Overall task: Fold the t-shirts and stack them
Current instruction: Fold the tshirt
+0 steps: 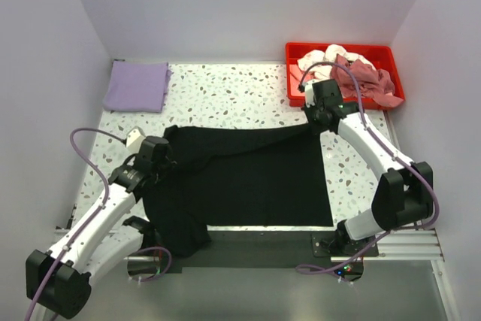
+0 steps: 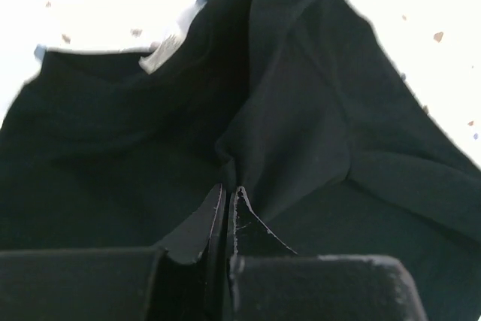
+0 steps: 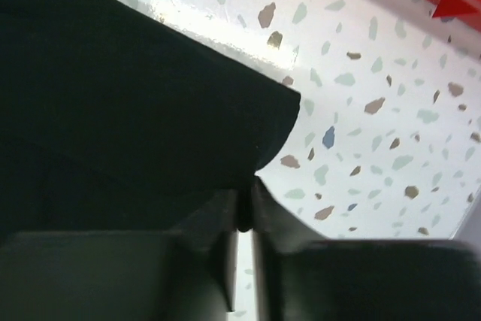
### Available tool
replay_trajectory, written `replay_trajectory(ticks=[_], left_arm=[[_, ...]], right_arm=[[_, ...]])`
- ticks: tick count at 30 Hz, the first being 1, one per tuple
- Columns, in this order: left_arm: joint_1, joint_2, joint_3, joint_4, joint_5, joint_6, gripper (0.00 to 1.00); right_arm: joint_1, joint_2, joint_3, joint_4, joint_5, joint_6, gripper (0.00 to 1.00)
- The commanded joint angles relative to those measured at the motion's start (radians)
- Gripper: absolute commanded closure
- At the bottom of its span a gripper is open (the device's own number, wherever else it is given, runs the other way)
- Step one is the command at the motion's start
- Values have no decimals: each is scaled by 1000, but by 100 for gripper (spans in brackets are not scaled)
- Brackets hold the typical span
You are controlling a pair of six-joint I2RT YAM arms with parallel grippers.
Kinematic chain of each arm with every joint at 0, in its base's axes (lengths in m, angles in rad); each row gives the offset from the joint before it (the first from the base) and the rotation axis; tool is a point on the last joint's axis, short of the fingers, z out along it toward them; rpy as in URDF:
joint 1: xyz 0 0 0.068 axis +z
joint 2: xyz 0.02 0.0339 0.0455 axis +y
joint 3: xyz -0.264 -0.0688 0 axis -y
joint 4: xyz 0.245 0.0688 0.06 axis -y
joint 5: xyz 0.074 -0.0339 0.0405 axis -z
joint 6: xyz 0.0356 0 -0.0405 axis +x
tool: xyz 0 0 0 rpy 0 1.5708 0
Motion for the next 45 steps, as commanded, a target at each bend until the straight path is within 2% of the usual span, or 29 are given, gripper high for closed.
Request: replay_trajectory(ticks=[1, 2, 3, 5, 7, 8, 9, 10, 12, 16, 19, 20, 22, 23, 26, 30, 31, 40, 45], left_arm=[[-6, -40, -57, -52, 75, -34, 100], [-6, -54, -82, -60, 111, -39, 100], [-6, -65, -94, -72, 130, -45, 91], [-6, -99, -105, -119, 145, -51, 67], [-6, -128, -72, -190, 121, -59, 40], [-8, -160, -53, -207, 86, -57, 26], [-6, -174, -33, -222, 64, -56, 5], [-6, -186, 11, -236, 43, -48, 0], [-6, -202, 50, -229, -25, -34, 0], [-6, -142, 94, -41, -71, 64, 0], [0, 8, 140, 95, -85, 182, 0], [22, 116, 166, 113, -76, 217, 0], [61, 233, 262, 126, -68, 259, 0], [117, 342, 295, 130, -6, 301, 0], [209, 503, 360, 202, 117, 381, 1], [274, 627, 361, 313, 232, 427, 15], [293, 669, 379, 322, 266, 443, 16], [300, 789, 416, 362, 334, 524, 14], [300, 825, 433, 302, 233, 524, 20]], right_arm=[[-1, -87, -72, -28, 17, 94, 77], [-3, -106, -93, -28, 15, 132, 70], [-1, -139, -138, -27, 12, 154, 62], [-1, -178, -175, -31, 11, 219, 54], [-3, -234, -211, -34, 20, 246, 29], [-1, -251, -214, -33, 28, 266, 10], [-1, -270, -209, -42, 32, 272, 1], [-1, -299, -206, -40, 28, 276, 1], [-1, -333, -205, -11, 11, 296, 1], [-1, -363, -212, 93, -108, 330, 1], [-1, -318, -196, 160, -202, 352, 1], [-1, -276, -186, 174, -234, 350, 1], [-1, -238, -166, 190, -233, 352, 1], [-1, -195, -165, 217, -225, 353, 1], [-1, -127, -142, 240, -210, 352, 1], [-1, 7, -99, 253, -187, 353, 1], [-1, 28, -93, 256, -173, 355, 1], [-1, 186, -51, 269, -149, 367, 1], [-1, 226, -44, 273, -118, 376, 1]])
